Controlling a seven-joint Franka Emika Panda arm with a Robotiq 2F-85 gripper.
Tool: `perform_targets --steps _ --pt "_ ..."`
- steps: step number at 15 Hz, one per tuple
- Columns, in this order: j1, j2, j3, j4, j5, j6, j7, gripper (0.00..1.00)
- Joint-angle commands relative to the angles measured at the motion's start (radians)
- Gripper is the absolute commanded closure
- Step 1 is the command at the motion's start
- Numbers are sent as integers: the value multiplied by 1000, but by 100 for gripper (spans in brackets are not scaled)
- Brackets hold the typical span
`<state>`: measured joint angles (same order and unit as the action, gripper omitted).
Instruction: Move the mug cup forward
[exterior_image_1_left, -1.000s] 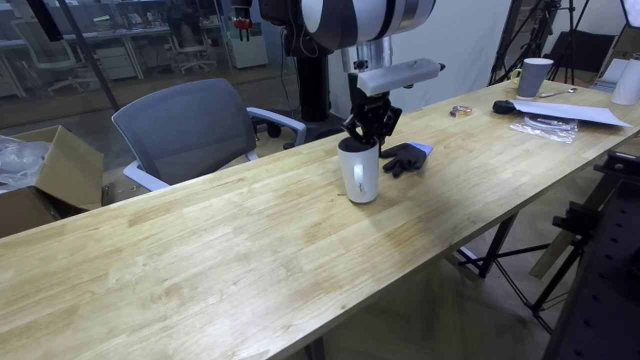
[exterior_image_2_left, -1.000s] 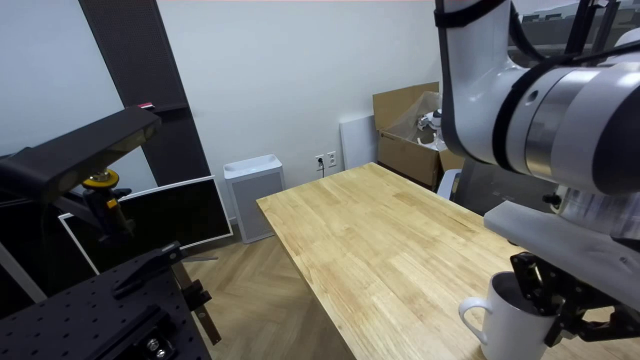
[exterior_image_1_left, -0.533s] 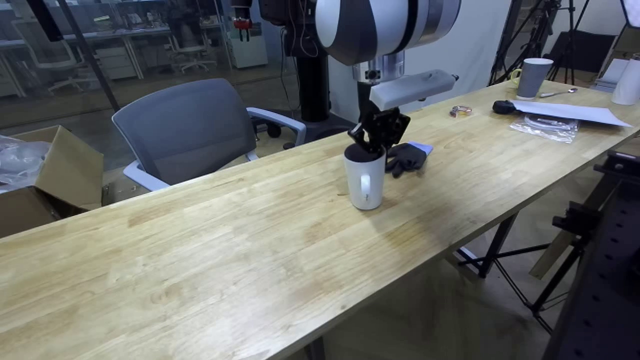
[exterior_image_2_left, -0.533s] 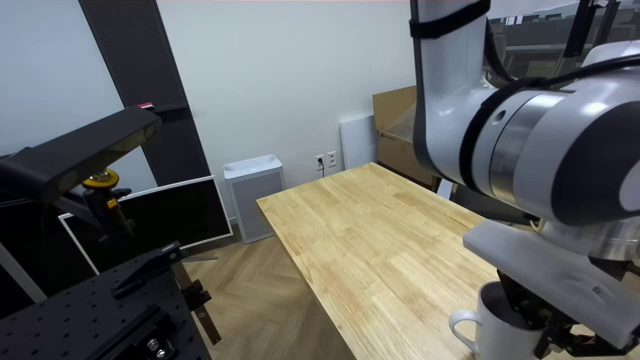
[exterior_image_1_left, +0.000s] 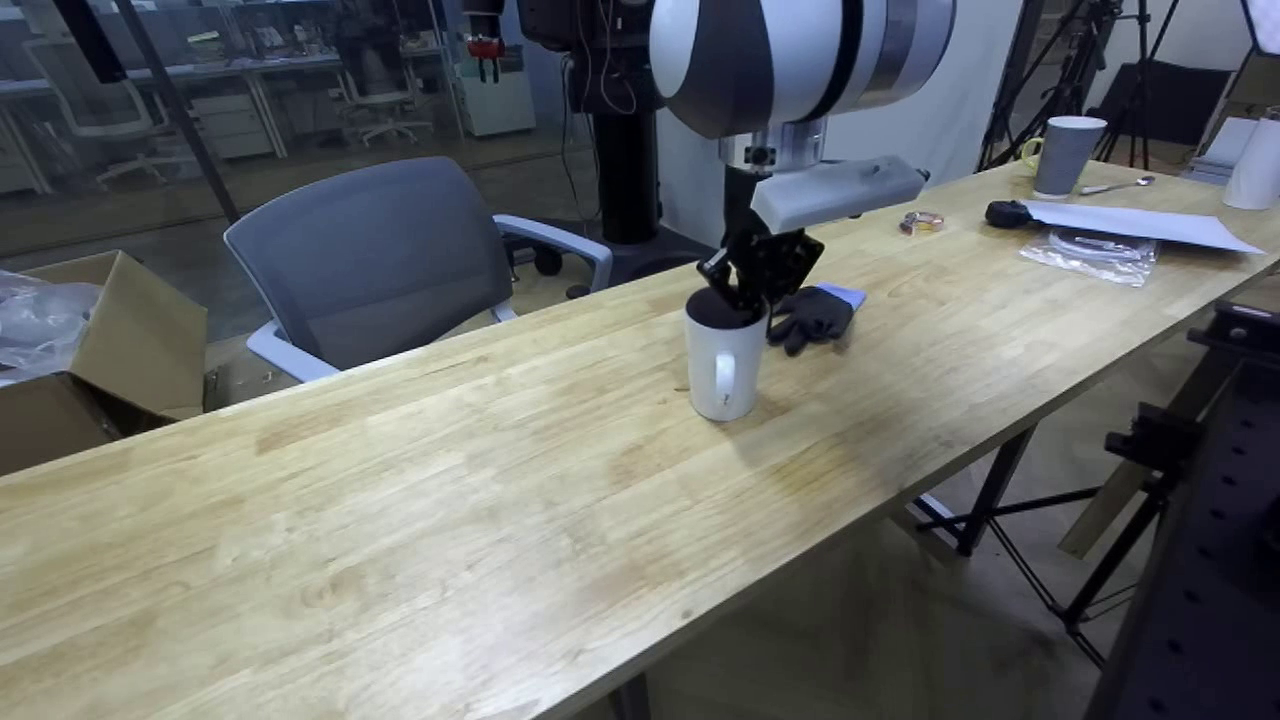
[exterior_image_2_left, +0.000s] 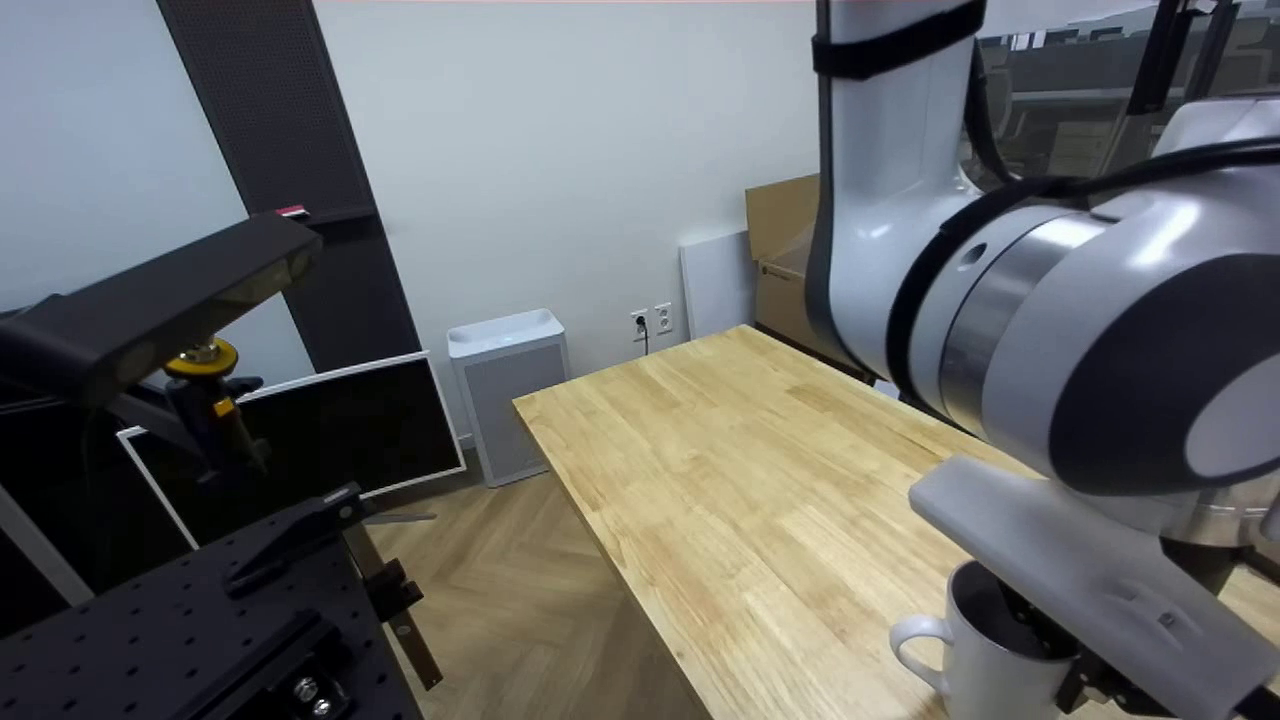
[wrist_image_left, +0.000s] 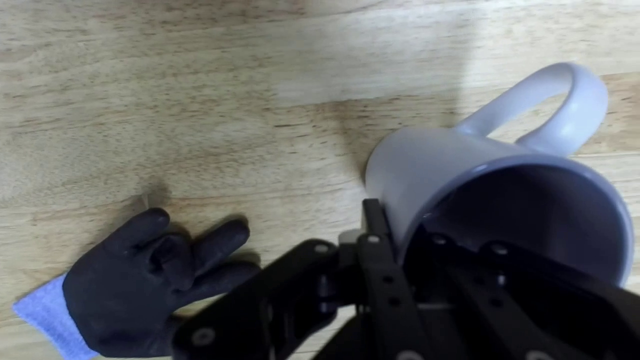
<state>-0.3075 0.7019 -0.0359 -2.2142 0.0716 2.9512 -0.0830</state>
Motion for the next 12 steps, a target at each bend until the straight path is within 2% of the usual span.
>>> perform_targets --steps 1,2,3,4,6,12 --pt "-138 -51 128 -1 35 -134 -113 94" --pt "-150 -48 138 12 46 -177 -134 96" --pt "-143 -52 128 17 53 -212 -138 84" --pt "-138 -54 120 22 58 -237 -146 66" --pt "-93 -61 76 32 43 -267 -129 57" --pt "7 -87 -5 66 9 -286 -89 17"
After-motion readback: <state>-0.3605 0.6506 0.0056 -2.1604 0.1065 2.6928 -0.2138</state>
